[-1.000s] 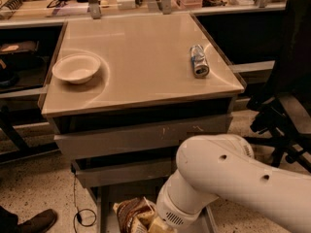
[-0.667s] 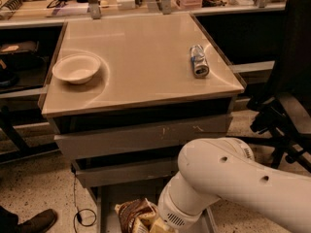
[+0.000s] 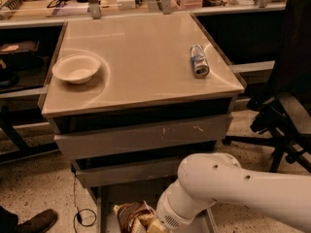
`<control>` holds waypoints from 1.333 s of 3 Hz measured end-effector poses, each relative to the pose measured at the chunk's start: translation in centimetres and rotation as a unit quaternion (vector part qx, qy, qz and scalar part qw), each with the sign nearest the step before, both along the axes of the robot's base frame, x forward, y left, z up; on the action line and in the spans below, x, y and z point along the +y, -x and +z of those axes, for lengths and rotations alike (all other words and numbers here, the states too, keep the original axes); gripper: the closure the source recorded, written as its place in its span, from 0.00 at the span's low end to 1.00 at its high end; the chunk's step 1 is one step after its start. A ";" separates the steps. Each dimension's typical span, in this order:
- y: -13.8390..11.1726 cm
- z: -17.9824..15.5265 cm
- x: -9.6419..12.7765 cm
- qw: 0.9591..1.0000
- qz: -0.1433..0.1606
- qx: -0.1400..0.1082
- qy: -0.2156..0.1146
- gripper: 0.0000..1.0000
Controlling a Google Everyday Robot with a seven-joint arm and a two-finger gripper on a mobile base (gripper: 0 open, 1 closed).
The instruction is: Place brown chip bag into bottom drawer
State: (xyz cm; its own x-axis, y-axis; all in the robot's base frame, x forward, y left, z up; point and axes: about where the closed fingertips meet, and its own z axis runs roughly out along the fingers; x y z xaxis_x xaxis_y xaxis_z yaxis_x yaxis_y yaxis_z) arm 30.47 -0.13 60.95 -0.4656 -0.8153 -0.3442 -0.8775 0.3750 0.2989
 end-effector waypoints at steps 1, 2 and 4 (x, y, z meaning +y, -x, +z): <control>-2.3 -4.0 -0.1 0.999 -0.027 -0.002 -0.018 1.00; -3.4 -9.0 0.2 0.998 -0.049 0.024 -0.037 1.00; -3.3 -10.6 0.5 0.997 -0.050 0.029 -0.046 1.00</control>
Offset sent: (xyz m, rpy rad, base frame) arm 0.0577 0.0024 -0.1367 0.1116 0.0748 -0.1482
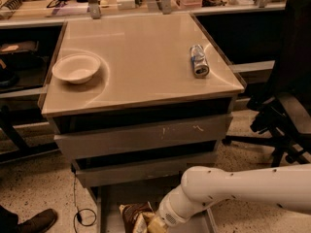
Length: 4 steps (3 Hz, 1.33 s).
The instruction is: Place brown chip bag into bottom drawer
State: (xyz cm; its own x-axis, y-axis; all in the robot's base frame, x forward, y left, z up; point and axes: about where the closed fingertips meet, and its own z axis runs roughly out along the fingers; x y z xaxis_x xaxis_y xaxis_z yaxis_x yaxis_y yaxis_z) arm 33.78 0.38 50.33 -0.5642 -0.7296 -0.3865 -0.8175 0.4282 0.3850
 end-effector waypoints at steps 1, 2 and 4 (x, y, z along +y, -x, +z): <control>-0.7 -3.1 0.1 1.000 -0.015 -0.005 -0.019 1.00; -1.9 -5.8 -0.4 0.999 -0.037 -0.019 -0.032 1.00; -4.6 -11.1 -1.3 0.995 -0.072 -0.032 -0.055 1.00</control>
Offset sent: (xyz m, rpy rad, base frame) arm 0.0373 -0.0120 -0.0897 0.0956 -0.0802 -0.1363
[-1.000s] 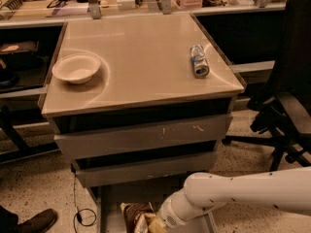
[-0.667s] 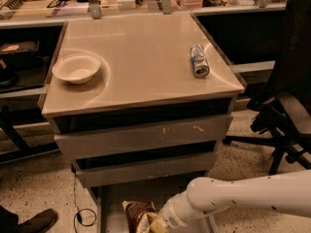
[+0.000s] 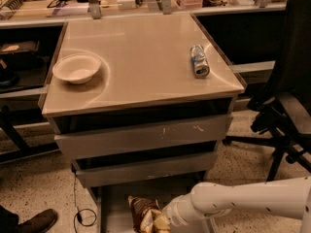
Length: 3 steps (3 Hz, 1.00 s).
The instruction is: Place brown chip bag into bottom drawer
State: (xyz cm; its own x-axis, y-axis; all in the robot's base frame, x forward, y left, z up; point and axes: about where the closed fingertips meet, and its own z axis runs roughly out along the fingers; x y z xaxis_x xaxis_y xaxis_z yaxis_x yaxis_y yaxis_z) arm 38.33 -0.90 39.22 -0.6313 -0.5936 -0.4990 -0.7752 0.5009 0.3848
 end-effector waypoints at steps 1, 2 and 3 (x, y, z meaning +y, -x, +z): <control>-1.4 -3.5 0.6 1.000 -0.004 0.012 -0.023 1.00; -1.3 -4.1 0.9 1.000 -0.007 0.014 -0.024 1.00; -2.3 -6.2 1.6 1.000 -0.020 -0.007 -0.021 1.00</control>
Offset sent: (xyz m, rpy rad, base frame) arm 0.0105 0.0032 -0.0275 0.0331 0.0167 -0.0013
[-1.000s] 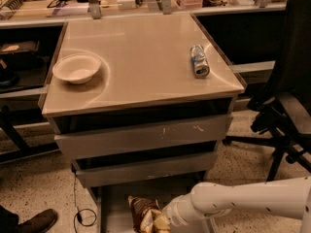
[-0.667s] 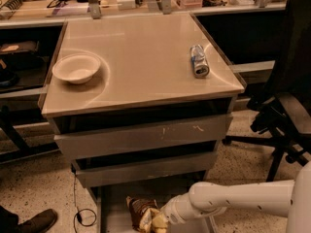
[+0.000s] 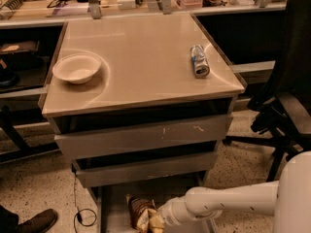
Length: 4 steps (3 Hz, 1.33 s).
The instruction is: Place brown chip bag into bottom drawer
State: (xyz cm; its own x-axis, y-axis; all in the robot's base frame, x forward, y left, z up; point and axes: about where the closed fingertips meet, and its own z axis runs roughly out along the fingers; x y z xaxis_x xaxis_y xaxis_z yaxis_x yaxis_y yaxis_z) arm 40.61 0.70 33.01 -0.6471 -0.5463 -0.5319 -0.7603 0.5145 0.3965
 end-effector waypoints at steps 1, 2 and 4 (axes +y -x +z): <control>-2.0 -1.8 0.3 0.999 -0.019 -0.029 -0.001 1.00; -4.0 -3.0 0.7 0.999 -0.022 -0.047 0.004 1.00; -5.4 -6.8 0.7 0.998 -0.039 -0.044 0.004 1.00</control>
Offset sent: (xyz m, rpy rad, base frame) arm 0.0670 0.0117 -0.0438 -0.0237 -0.1415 -0.0545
